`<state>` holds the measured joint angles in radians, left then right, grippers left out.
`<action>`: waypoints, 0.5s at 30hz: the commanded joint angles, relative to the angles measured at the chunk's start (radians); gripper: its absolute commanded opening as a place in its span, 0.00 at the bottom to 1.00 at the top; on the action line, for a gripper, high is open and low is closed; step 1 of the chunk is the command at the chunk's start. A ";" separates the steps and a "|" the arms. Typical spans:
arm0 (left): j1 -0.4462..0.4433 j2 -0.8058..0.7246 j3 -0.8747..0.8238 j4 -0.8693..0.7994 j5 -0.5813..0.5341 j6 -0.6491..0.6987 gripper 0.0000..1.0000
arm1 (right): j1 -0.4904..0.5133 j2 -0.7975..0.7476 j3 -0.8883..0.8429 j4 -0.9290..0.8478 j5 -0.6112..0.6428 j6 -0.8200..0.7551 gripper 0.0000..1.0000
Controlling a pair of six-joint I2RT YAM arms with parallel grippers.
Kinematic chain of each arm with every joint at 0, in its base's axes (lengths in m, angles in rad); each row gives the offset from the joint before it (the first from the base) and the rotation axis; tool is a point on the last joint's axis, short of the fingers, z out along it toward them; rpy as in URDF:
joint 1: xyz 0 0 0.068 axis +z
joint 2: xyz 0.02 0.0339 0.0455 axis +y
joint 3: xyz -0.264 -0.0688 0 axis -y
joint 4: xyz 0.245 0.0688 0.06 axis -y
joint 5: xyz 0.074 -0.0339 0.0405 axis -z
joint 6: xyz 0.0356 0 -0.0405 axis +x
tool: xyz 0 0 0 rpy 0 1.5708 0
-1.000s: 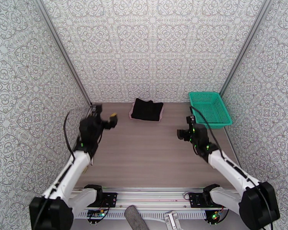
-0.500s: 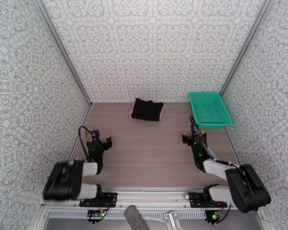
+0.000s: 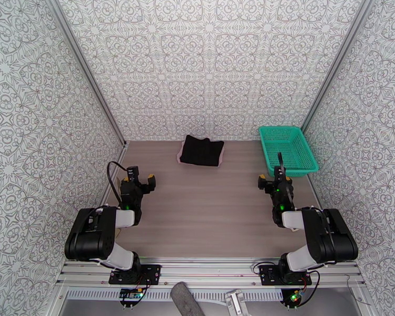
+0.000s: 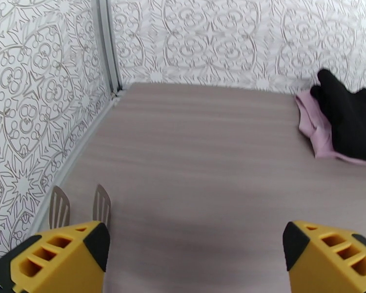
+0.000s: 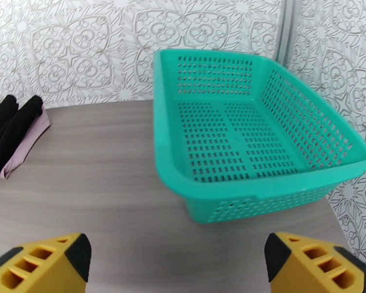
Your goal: Fold and stack the mixed laundry pile
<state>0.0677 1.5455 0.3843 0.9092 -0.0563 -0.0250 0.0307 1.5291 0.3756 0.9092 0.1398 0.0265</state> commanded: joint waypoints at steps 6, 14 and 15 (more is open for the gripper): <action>-0.008 -0.004 0.008 -0.036 0.003 0.028 0.99 | -0.004 -0.010 -0.003 -0.013 -0.013 0.014 0.99; 0.011 -0.004 0.008 -0.040 0.052 0.020 0.99 | -0.005 -0.012 -0.002 -0.015 -0.013 0.015 0.99; 0.014 -0.004 0.007 -0.039 0.070 0.023 0.99 | -0.005 -0.012 -0.003 -0.015 -0.013 0.014 0.99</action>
<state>0.0715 1.5455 0.3843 0.8818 -0.0364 -0.0181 0.0307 1.5291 0.3756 0.9024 0.1394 0.0299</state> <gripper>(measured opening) 0.994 0.990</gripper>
